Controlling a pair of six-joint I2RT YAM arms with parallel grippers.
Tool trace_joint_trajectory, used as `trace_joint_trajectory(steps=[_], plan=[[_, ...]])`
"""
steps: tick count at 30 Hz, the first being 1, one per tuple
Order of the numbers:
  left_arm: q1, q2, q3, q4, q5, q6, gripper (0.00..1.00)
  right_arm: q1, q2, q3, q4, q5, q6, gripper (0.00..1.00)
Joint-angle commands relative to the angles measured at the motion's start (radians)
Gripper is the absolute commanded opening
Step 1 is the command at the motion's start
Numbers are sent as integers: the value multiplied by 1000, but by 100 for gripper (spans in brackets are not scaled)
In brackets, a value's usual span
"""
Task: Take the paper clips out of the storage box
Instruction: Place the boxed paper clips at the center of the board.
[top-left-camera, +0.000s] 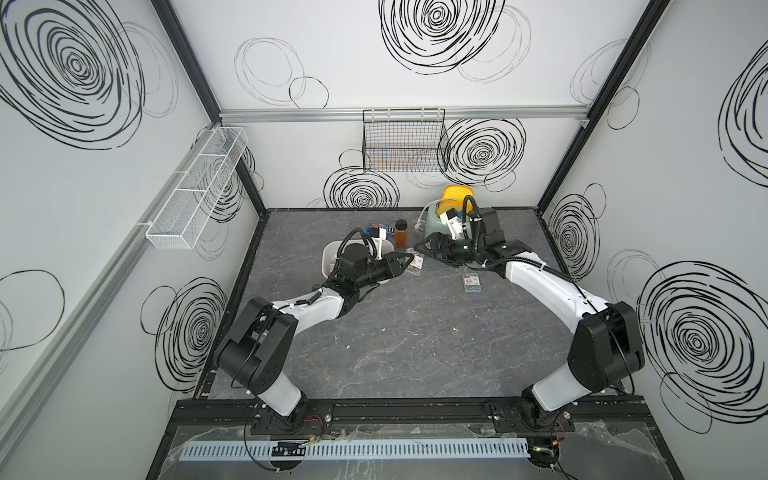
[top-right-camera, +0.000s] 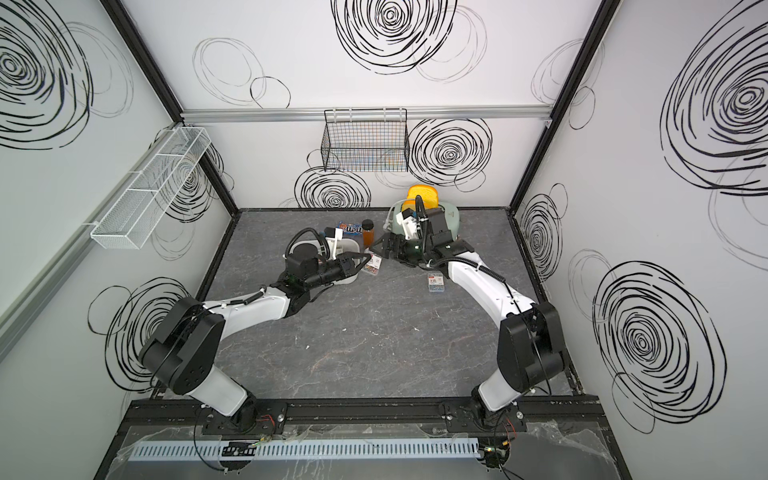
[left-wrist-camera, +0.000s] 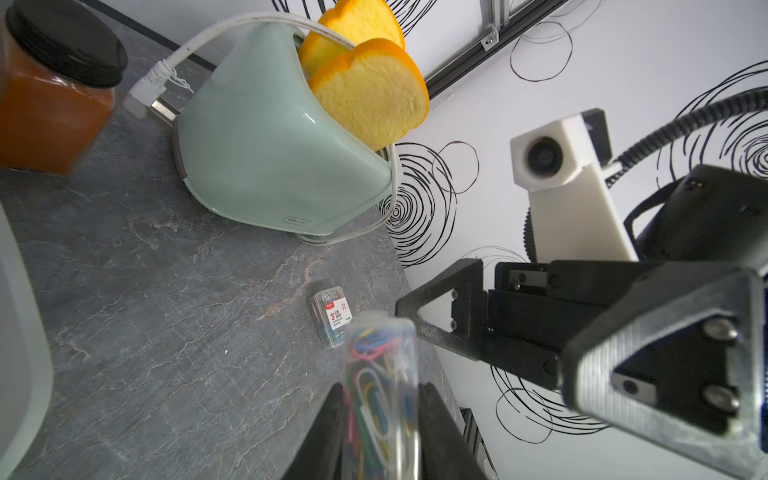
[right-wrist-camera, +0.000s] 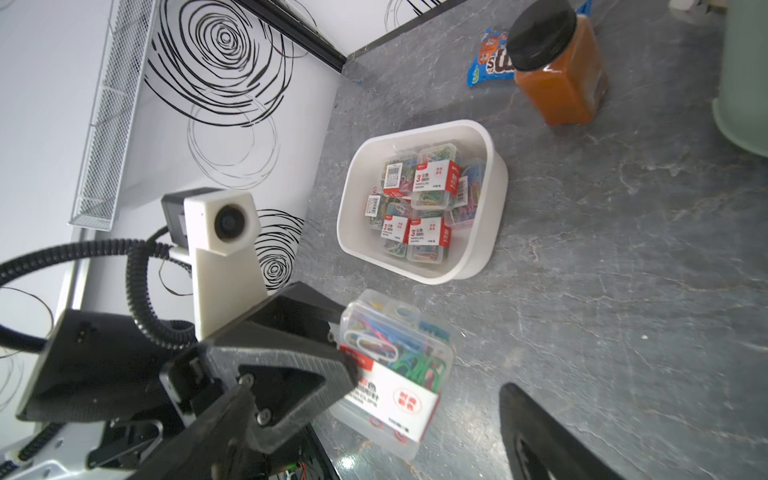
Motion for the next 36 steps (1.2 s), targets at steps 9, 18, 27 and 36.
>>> trace_joint_trajectory(steps=[9, 18, 27, 36], plan=[[-46, -37, 36, -4, -96, 131, 0, 57, 118, 129, -143, 65, -27, 80], [-81, -44, 51, -31, -123, 177, 0, 77, 142, 145, -178, 99, -49, 62], [-98, -46, 64, -56, -128, 201, 0, 75, 162, 151, -199, 129, -88, 35], [-90, -54, 82, -141, -80, 226, 59, 48, 177, 193, -262, 214, -150, 34]])
